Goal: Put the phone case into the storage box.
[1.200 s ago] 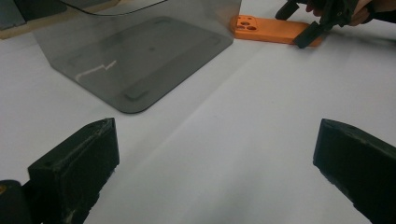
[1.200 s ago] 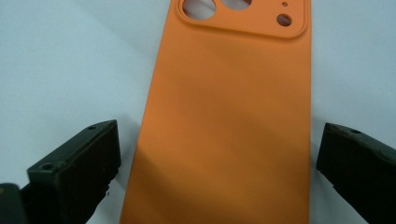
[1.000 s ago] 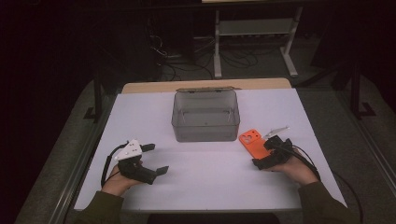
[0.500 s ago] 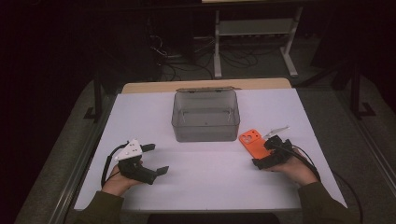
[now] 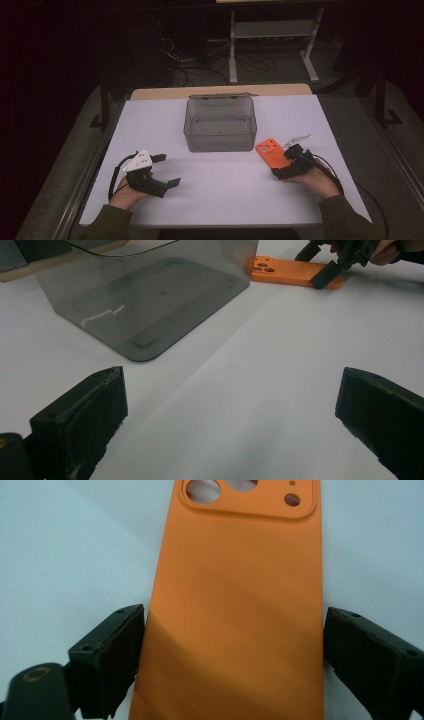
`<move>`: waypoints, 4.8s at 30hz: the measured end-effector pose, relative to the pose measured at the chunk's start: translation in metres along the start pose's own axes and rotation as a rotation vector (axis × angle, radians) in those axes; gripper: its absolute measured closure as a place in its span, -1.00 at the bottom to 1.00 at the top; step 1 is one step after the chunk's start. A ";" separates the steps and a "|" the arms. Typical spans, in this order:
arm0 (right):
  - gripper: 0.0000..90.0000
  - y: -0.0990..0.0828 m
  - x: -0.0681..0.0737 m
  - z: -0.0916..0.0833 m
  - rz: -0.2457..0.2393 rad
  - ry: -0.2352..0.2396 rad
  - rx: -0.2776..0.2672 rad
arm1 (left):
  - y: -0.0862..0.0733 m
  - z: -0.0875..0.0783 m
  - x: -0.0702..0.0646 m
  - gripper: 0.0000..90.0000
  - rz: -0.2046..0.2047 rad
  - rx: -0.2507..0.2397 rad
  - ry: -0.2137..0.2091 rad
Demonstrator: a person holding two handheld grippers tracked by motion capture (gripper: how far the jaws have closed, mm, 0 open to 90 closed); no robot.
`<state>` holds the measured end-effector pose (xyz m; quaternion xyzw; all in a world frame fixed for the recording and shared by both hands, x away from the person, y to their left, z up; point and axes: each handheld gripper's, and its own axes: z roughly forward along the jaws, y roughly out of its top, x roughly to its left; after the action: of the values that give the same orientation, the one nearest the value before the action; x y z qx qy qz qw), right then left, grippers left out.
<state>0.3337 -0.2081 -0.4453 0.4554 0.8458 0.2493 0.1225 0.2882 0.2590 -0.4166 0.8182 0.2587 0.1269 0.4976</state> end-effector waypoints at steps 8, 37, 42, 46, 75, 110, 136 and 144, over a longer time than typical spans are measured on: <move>-0.70 -0.001 0.001 -0.001 -0.003 -0.007 -0.005 | 0.000 0.000 0.000 -1.00 -0.001 0.000 0.000; -0.66 0.001 -0.002 -0.007 0.033 -0.012 -0.006 | 0.000 0.000 0.000 -1.00 0.004 0.002 -0.001; -0.66 0.001 -0.005 -0.014 0.033 -0.017 -0.020 | 0.000 0.000 0.000 -1.00 0.004 0.002 -0.001; -0.65 0.001 -0.006 -0.018 0.028 -0.016 -0.026 | 0.000 0.000 0.000 -1.00 0.004 0.001 -0.001; -0.65 -0.005 -0.003 -0.054 -0.007 0.040 -0.127 | 0.000 0.001 0.000 -1.00 0.002 0.001 0.000; -0.65 -0.009 0.032 -0.061 -0.111 0.160 -0.139 | 0.000 0.000 0.000 -1.00 0.003 -0.002 0.001; -0.65 0.023 0.061 -0.044 -0.207 0.226 -0.140 | 0.000 0.000 0.000 -1.00 0.004 -0.003 -0.004; -0.65 0.031 0.069 -0.039 -0.233 0.240 -0.137 | 0.000 0.000 0.000 -1.00 0.004 -0.004 -0.005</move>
<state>0.3005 -0.1492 -0.3945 0.3118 0.8825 0.3432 0.0794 0.2883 0.2584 -0.4164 0.8179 0.2558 0.1264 0.4997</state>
